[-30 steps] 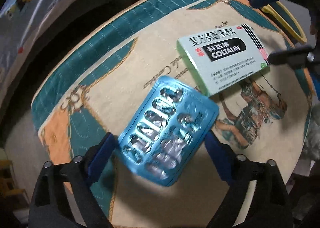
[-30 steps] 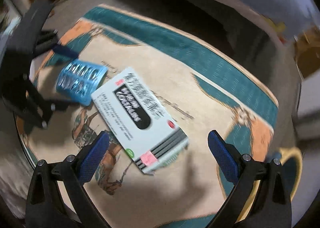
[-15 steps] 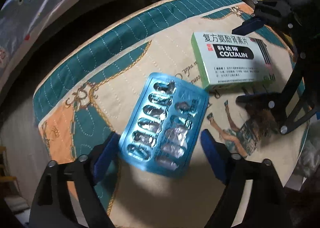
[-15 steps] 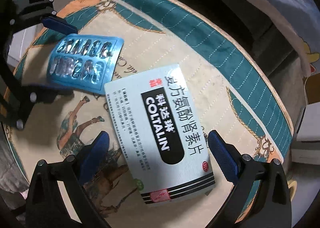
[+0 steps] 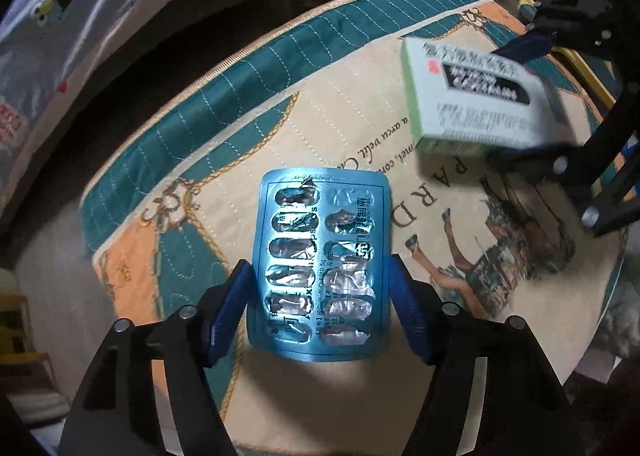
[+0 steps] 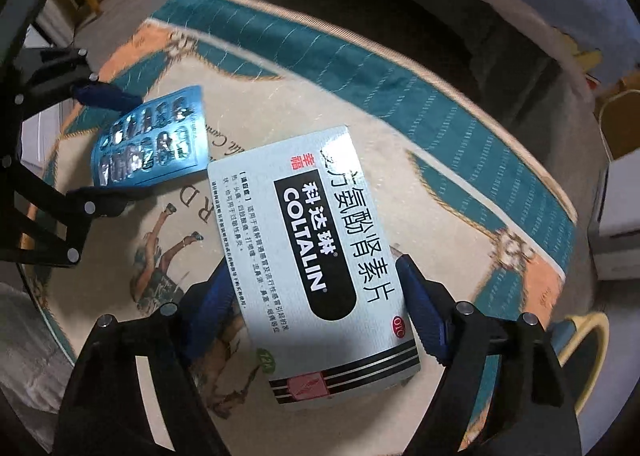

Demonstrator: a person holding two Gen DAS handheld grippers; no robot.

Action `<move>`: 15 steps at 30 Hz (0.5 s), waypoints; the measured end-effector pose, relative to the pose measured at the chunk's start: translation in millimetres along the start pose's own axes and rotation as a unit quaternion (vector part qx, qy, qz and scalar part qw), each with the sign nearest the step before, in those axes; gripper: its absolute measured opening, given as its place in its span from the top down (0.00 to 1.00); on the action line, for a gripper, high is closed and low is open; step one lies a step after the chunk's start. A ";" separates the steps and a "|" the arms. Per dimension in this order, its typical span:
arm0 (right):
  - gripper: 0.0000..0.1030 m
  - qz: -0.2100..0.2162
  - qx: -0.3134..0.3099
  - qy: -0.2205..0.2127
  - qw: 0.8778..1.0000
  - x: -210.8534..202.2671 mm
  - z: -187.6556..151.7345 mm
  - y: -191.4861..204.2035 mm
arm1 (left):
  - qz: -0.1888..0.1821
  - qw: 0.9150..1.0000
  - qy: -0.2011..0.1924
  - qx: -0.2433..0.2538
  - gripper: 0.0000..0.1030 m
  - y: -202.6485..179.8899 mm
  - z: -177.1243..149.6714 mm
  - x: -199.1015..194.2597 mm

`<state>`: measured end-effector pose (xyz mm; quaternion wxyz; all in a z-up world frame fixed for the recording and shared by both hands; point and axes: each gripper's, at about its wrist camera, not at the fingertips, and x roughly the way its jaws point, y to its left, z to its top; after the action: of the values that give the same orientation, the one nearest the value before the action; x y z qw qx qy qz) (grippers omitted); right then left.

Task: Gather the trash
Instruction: 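Grasp the blue blister pack with the left tool while the right tool grasps the COLTALIN box, then carry the held blister pack and box up over the bucket opening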

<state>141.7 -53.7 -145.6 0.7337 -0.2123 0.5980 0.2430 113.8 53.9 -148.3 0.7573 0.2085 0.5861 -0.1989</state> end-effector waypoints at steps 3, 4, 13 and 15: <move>0.24 -0.006 0.018 -0.006 1.000 -13.2 -9.1 -7.0 | 0.002 1.000 -0.011 -0.009 0.33 -3.2 0.1 -14.2; 0.24 -0.009 0.025 -0.008 1.000 -18.2 -16.1 -8.4 | 0.002 1.000 -0.019 -0.013 0.33 -4.2 1.4 -22.2; 0.24 -0.033 0.096 -0.074 0.992 -99.4 -59.0 -30.4 | 0.002 0.994 -0.098 -0.044 0.33 -32.6 -2.2 -96.7; 0.24 -0.033 0.114 -0.090 0.989 -114.4 -68.7 -32.5 | 0.004 0.992 -0.120 -0.041 0.33 -49.5 3.3 -114.0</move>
<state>89.3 -132.5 -46.1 0.8113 -0.1245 0.5462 0.1672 62.8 17.3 -41.0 0.8307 0.1543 0.4979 -0.1955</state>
